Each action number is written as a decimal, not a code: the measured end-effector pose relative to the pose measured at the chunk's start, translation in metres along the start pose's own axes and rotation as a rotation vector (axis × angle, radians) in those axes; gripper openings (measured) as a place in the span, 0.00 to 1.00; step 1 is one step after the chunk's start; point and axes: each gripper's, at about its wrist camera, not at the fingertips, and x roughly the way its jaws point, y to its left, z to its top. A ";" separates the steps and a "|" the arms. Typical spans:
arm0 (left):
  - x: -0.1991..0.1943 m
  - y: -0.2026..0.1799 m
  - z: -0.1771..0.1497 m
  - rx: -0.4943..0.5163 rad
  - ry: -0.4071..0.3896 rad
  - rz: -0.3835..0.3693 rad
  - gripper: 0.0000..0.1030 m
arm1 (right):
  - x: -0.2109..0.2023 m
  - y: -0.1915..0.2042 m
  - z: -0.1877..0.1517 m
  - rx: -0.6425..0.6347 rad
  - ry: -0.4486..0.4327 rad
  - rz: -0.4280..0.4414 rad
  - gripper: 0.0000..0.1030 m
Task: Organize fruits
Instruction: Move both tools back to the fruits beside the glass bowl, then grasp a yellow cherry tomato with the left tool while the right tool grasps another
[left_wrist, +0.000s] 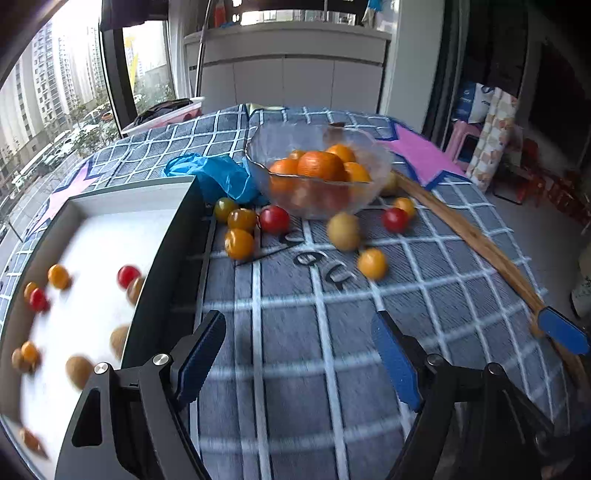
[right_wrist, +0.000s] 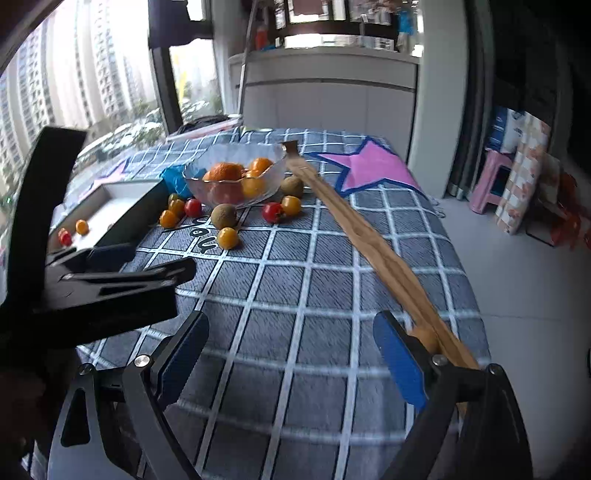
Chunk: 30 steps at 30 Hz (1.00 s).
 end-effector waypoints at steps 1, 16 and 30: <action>0.004 0.001 0.002 -0.001 0.002 0.006 0.78 | 0.005 0.001 0.003 -0.011 0.004 0.006 0.90; 0.032 0.031 0.034 -0.014 -0.001 0.006 0.54 | 0.059 0.027 0.037 -0.080 0.086 0.139 0.75; 0.033 0.029 0.038 -0.002 -0.015 0.015 0.22 | 0.081 0.042 0.055 -0.092 0.100 0.107 0.53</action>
